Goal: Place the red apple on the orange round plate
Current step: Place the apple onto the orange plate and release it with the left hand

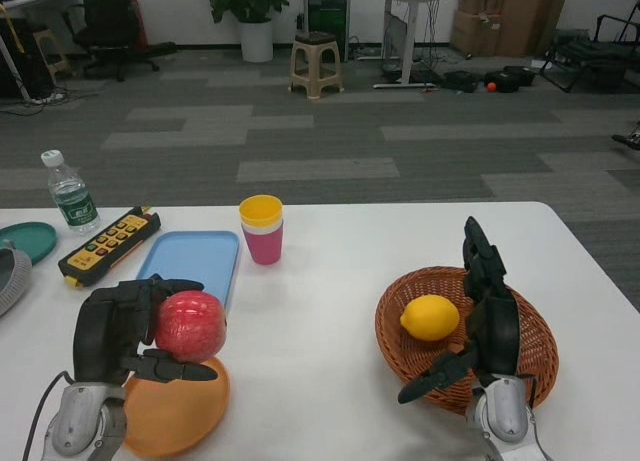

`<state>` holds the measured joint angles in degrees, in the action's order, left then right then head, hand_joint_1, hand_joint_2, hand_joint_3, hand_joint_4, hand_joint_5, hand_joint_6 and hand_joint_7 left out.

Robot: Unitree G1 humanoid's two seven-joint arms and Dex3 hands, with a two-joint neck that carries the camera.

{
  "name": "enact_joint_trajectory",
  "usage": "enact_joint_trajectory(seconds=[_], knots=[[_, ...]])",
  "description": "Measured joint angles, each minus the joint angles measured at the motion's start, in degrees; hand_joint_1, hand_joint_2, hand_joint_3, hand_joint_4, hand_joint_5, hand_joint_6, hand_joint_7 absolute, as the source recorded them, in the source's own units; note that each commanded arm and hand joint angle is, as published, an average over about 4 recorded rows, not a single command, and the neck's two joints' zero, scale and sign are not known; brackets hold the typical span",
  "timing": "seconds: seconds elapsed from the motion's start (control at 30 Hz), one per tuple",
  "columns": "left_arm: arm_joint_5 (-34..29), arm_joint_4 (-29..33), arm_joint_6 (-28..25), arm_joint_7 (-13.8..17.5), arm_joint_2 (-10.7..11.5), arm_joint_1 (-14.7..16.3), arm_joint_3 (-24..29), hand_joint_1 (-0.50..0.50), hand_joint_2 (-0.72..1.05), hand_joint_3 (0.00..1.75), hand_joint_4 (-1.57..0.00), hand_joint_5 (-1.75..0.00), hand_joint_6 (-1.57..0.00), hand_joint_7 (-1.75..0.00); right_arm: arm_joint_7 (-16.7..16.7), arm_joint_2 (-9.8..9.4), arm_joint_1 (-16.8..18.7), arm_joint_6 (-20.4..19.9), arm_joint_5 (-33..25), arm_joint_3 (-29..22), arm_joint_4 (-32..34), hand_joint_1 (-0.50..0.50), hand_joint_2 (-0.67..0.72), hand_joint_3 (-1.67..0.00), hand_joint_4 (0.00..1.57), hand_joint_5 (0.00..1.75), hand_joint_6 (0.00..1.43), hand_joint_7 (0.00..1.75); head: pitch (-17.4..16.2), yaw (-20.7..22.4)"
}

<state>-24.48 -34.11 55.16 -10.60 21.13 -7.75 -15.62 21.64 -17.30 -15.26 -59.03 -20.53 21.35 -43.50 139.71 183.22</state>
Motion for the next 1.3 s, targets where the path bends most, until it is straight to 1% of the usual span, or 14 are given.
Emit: enact_joint_trajectory(seconds=[0.1, 0.2, 0.27, 0.37, 0.43, 0.5, 0.6, 0.77, 0.9, 1.03, 1.17, 1.23, 1.27, 1.3], knots=[[-0.5, -3.0, 0.0, 0.2, 0.2, 2.2, 0.3, -0.41, 0.69, 0.02, -1.57, -1.75, -1.57, -1.68, 0.1, -0.04, 0.0, 0.0, 0.0, 0.0, -0.1, -0.21, 0.60, 0.00, 0.00, 0.00, 0.00, 0.00, -0.4, 0.6], [-1.9, -7.5, 0.0, 0.8, 0.3, 2.9, 0.0, -0.41, 0.69, 0.02, -1.57, -1.75, -1.57, -1.68, 0.1, -0.03, 0.0, 0.0, 0.0, 0.1, -0.3, -0.21, 0.60, 0.00, 0.00, 0.00, 0.00, 0.00, -0.8, 1.0], [-4.6, -11.4, 0.0, 1.7, 0.1, 2.4, -0.9, -0.41, 0.72, 0.04, -1.57, -1.75, -1.57, -1.68, 0.1, 0.04, 0.1, 0.0, 0.0, 0.2, -0.5, -0.21, 0.60, 0.00, 0.00, 0.00, 0.00, 0.00, -1.2, 1.4], [-11.9, -16.8, 0.0, 3.8, -0.5, 1.2, -4.2, -0.41, 0.78, 0.00, -1.57, -1.75, -1.57, -1.68, 0.1, 0.07, 0.1, 0.0, 0.0, 0.3, -0.6, -0.21, 0.60, 0.00, 0.00, 0.00, 0.00, 0.00, -1.4, 1.6], [-15.5, -18.9, 0.0, 4.8, -0.8, 0.5, -6.2, -0.41, 0.78, 0.04, -1.57, -1.75, -1.57, -1.68, 0.1, 0.09, 0.1, 0.0, 0.0, 0.3, -0.6, -0.21, 0.60, 0.00, 0.00, 0.00, 0.00, 0.00, -1.7, 1.7], [-17.3, -20.9, 0.0, 5.3, -1.0, -0.5, -7.4, -0.41, 0.78, 0.07, -1.57, -1.75, -1.57, -1.68, 0.1, 0.10, 0.1, 0.0, 0.0, 0.3, -0.6, -0.21, 0.60, 0.00, 0.00, 0.00, 0.00, 0.00, -1.9, 1.8], [-19.2, -24.2, 0.0, 5.8, -1.4, -2.2, -8.5, -0.41, 0.78, 0.00, -1.57, -1.75, -1.55, -1.68, 0.1, 0.10, 0.1, 0.0, 0.0, 0.3, -0.6, -0.21, 0.60, 0.00, 0.00, 0.00, 0.00, 0.00, -2.2, 1.9], [-20.0, -26.5, 0.0, 6.3, -2.1, -3.2, -9.2, -0.41, 0.78, 0.07, -1.57, -1.75, -1.56, -1.68, 0.1, 0.09, 0.1, 0.0, 0.0, 0.3, -0.7, -0.21, 0.60, 0.00, 0.00, 0.00, 0.00, 0.00, -2.6, 2.1], [-20.0, -26.6, 0.0, 6.5, -2.1, -3.2, -9.2, -0.41, 0.78, 0.04, -1.53, -1.75, -1.54, -1.61, 0.1, 0.09, 0.1, 0.0, 0.0, 0.3, -0.7, -0.21, 0.60, 0.00, 0.00, 0.00, 0.00, 0.00, -2.8, 2.3], [-20.0, -26.6, 0.0, 6.5, -2.1, -3.2, -9.3, -0.40, 0.78, 0.09, -1.53, -1.75, -1.52, -1.57, 0.1, 0.09, 0.1, 0.0, 0.0, 0.3, -0.7, -0.21, 0.60, 0.00, 0.00, 0.00, 0.00, 0.00, -2.9, 2.6], [-20.1, -26.6, 0.0, 6.5, -2.1, -3.2, -9.3, -0.32, 0.78, 0.09, -1.47, -1.75, -1.46, -1.40, 0.1, 0.09, 0.1, 0.0, 0.0, 0.3, -0.7, -0.21, 0.60, 0.00, 0.00, 0.00, 0.00, 0.00, -3.0, 2.7], [-20.5, -26.5, 0.0, 6.5, -2.1, -3.3, -9.4, -0.29, 0.78, 0.09, -1.39, -1.75, -1.41, -1.24, 0.1, 0.09, 0.1, 0.0, 0.0, 0.3, -0.7, -0.21, 0.60, 0.00, 0.00, 0.00, 0.00, 0.00, -3.0, 2.7], [-20.8, -26.5, 0.0, 6.5, -2.2, -3.3, -9.4, -0.29, 0.74, 0.09, -1.28, -1.59, -1.35, -1.12, 0.1, 0.09, 0.1, 0.0, 0.0, 0.3, -0.7, -0.21, 0.60, 0.00, 0.00, 0.00, 0.00, 0.00, -3.0, 2.7], [-21.1, -26.5, 0.0, 6.5, -2.2, -3.3, -9.5, -0.30, 0.72, 0.07, -1.09, -1.28, -1.28, -0.98, 0.1, 0.09, 0.1, 0.0, 0.0, 0.3, -0.7, -0.21, 0.60, 0.00, 0.00, 0.00, 0.00, 0.00, -3.0, 2.7]])
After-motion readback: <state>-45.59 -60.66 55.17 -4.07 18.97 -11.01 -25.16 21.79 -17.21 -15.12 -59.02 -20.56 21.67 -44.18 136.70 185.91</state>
